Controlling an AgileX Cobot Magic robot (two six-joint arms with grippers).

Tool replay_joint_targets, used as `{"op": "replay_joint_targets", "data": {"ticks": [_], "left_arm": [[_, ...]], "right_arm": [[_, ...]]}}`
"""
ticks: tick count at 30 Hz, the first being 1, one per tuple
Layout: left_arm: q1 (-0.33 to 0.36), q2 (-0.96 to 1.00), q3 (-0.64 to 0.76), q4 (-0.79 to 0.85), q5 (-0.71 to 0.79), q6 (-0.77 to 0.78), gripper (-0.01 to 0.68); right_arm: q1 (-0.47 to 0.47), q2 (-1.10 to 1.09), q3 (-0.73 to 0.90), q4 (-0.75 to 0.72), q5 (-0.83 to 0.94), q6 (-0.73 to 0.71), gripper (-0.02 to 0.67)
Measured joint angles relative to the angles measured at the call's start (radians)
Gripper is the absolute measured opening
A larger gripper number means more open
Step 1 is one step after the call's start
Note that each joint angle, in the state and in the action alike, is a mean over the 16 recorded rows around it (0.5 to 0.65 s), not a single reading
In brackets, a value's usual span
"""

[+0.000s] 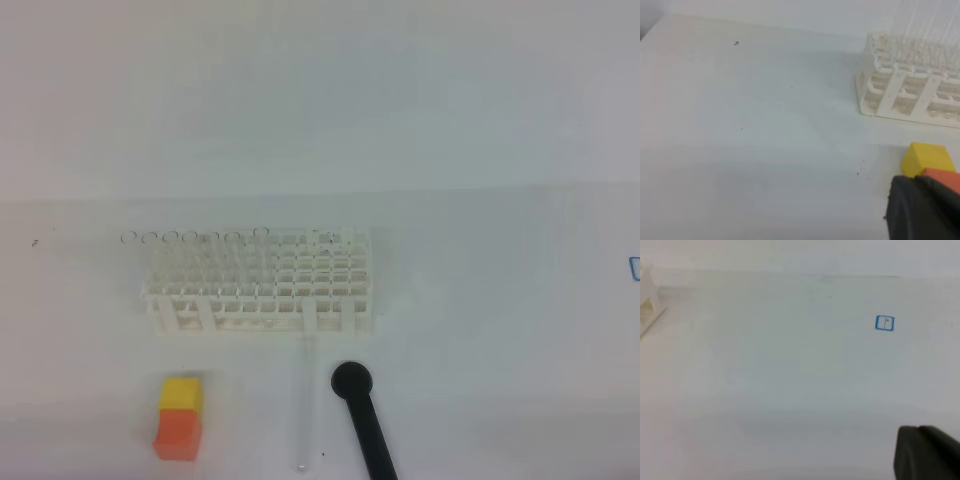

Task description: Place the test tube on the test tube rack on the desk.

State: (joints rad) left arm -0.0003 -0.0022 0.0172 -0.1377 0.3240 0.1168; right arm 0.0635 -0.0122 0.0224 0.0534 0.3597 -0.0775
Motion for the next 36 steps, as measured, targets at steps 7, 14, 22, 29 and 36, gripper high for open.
{"op": "replay_joint_targets", "data": {"ticks": [7, 14, 22, 29, 36], "left_arm": [[0.000, -0.005, -0.001, 0.000, 0.000, 0.001, -0.001], [0.000, -0.004, -0.008, 0.000, 0.000, 0.003, -0.001], [0.000, -0.001, -0.014, 0.001, 0.000, 0.005, -0.001], [0.000, 0.000, -0.014, 0.001, 0.000, 0.005, -0.001], [-0.008, 0.000, -0.014, 0.001, 0.003, 0.005, -0.001]], "right_arm": [[0.000, 0.000, 0.000, 0.000, 0.000, 0.000, -0.001], [0.000, 0.000, 0.000, 0.000, 0.000, 0.000, -0.001], [0.000, 0.000, 0.000, 0.000, 0.000, 0.000, -0.001], [0.000, 0.000, 0.000, 0.000, 0.000, 0.000, -0.001], [0.000, 0.000, 0.000, 0.000, 0.000, 0.000, -0.001]]}}
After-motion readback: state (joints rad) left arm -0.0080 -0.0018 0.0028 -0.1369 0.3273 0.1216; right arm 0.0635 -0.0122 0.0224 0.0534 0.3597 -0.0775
